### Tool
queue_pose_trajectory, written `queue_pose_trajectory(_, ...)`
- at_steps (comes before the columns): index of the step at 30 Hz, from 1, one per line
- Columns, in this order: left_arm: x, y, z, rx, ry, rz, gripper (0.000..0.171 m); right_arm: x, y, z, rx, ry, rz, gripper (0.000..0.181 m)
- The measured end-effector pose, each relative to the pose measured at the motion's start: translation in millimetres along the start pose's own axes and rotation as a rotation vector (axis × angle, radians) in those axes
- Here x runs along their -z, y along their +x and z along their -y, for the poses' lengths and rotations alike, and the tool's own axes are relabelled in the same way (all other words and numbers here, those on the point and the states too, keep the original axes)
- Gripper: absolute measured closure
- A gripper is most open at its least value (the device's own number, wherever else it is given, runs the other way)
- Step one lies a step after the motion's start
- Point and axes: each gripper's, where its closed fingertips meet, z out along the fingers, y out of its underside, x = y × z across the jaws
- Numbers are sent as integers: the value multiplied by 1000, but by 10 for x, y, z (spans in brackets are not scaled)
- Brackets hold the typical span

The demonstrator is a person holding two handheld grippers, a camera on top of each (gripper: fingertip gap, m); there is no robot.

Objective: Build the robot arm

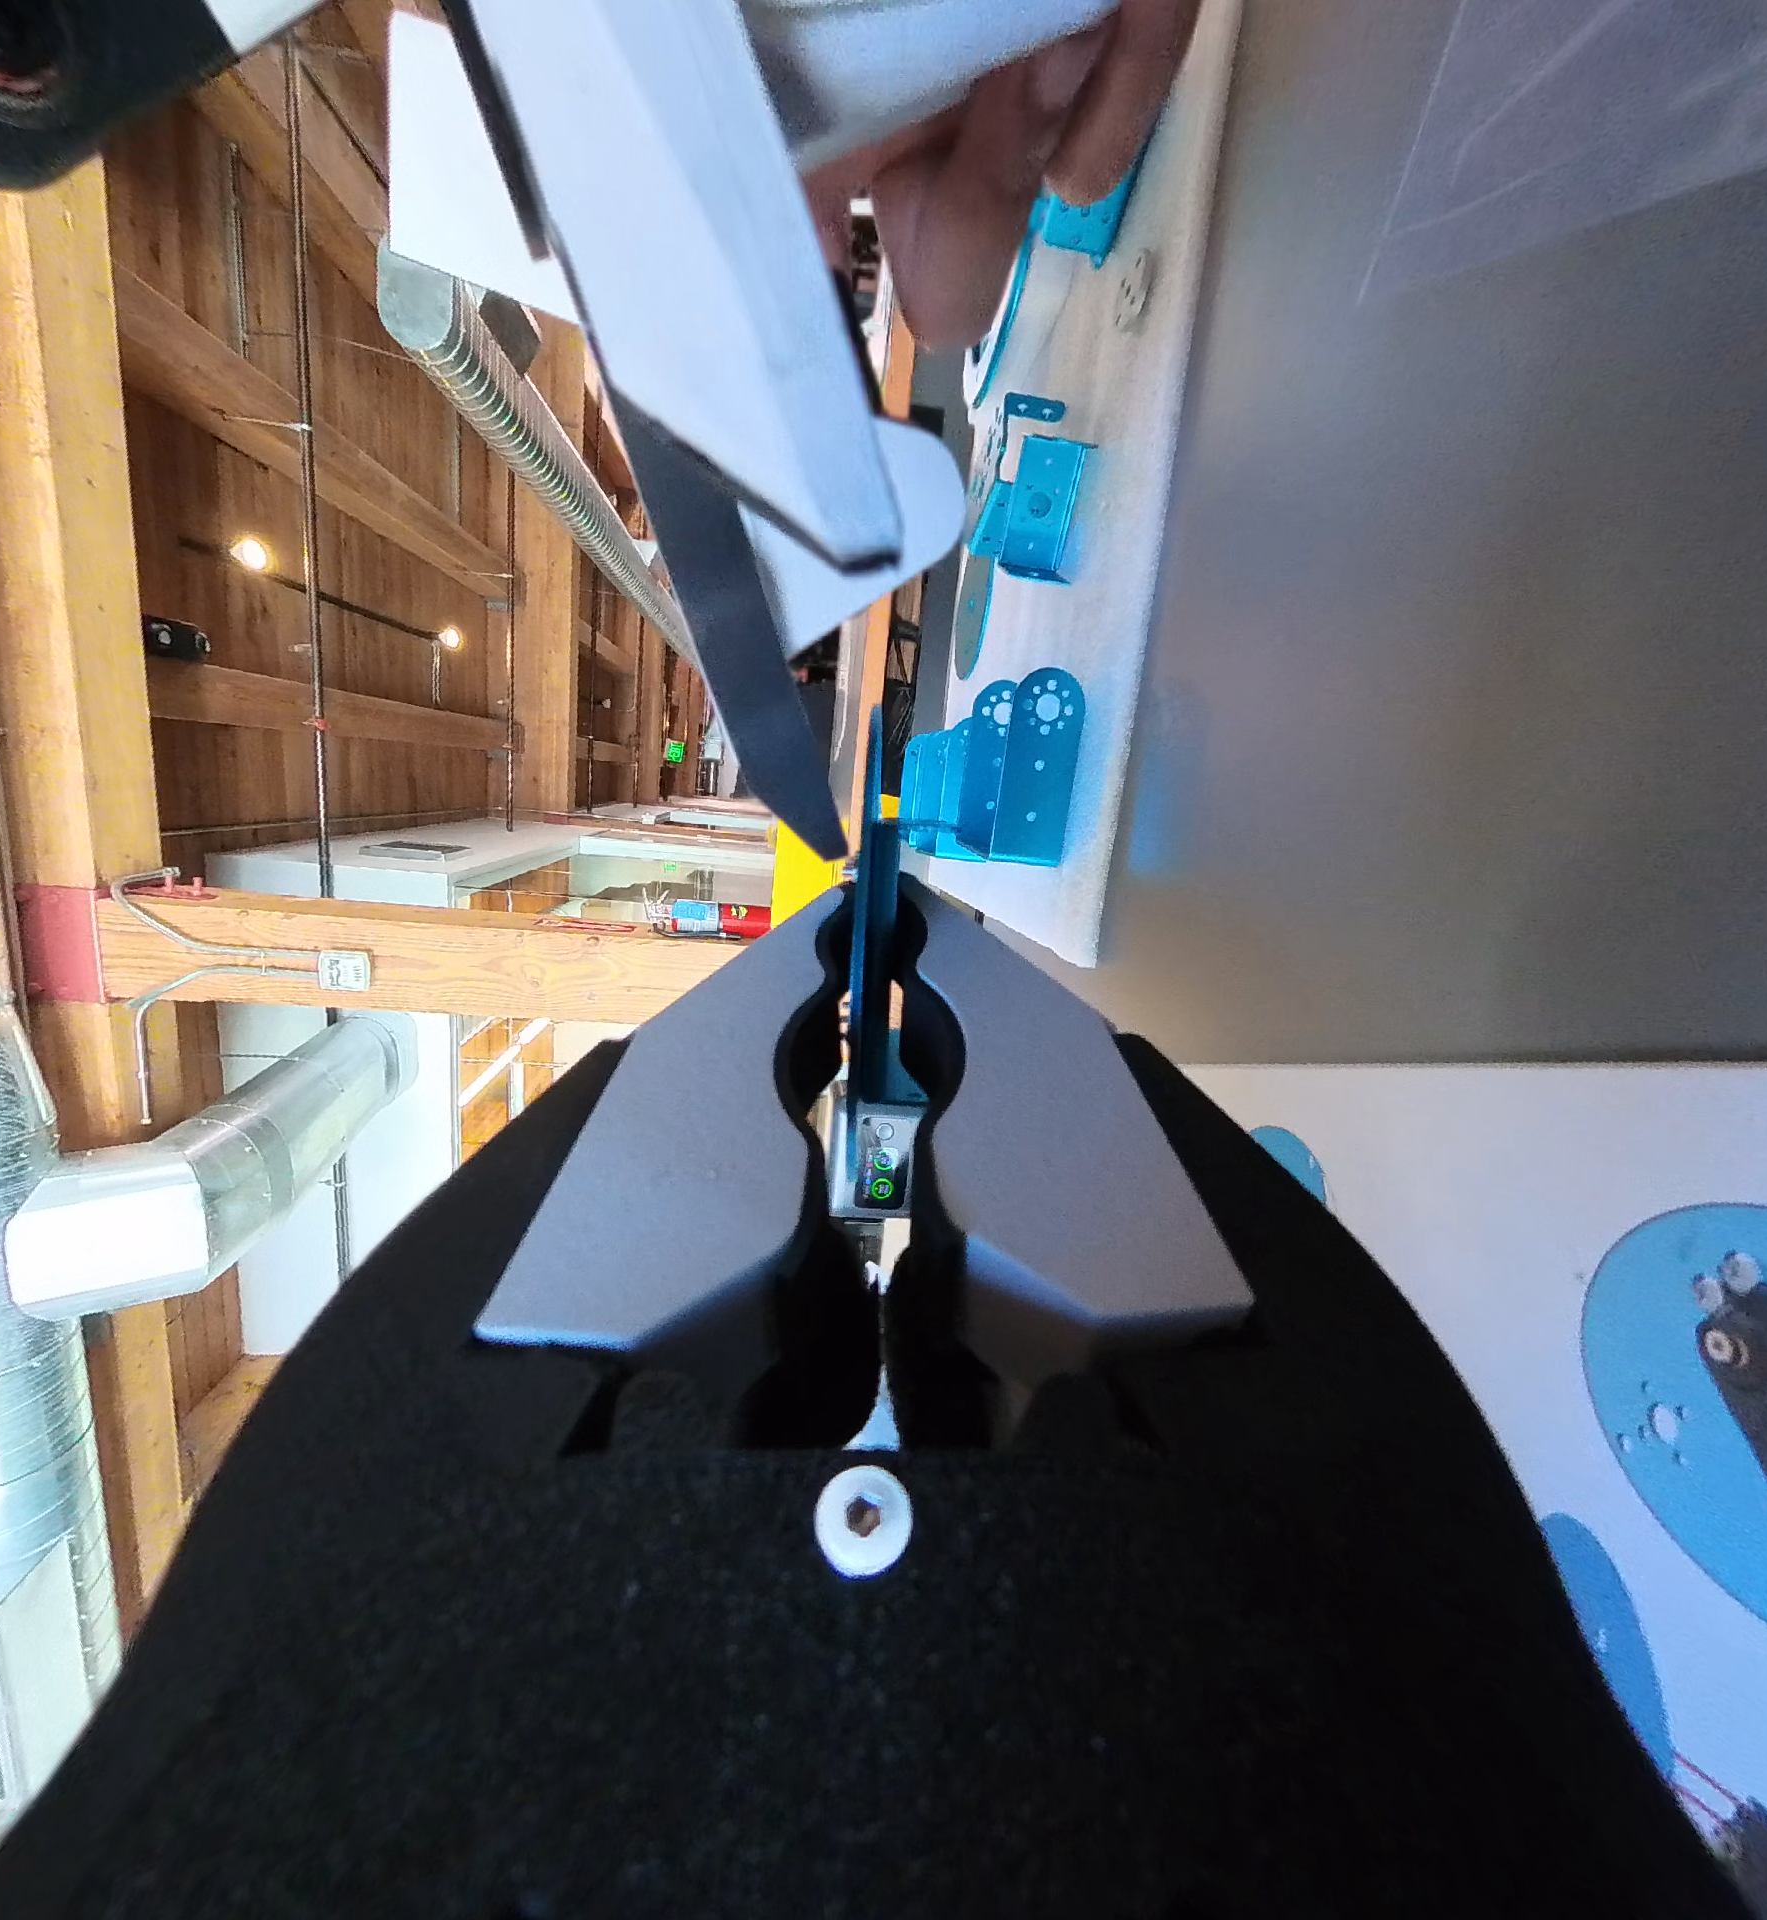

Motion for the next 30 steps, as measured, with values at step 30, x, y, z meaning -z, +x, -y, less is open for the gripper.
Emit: queue_pose_trajectory(30,-14,71,-88,-24,-28,-27,170,-117,-1,-79,-31,21,-15,83)
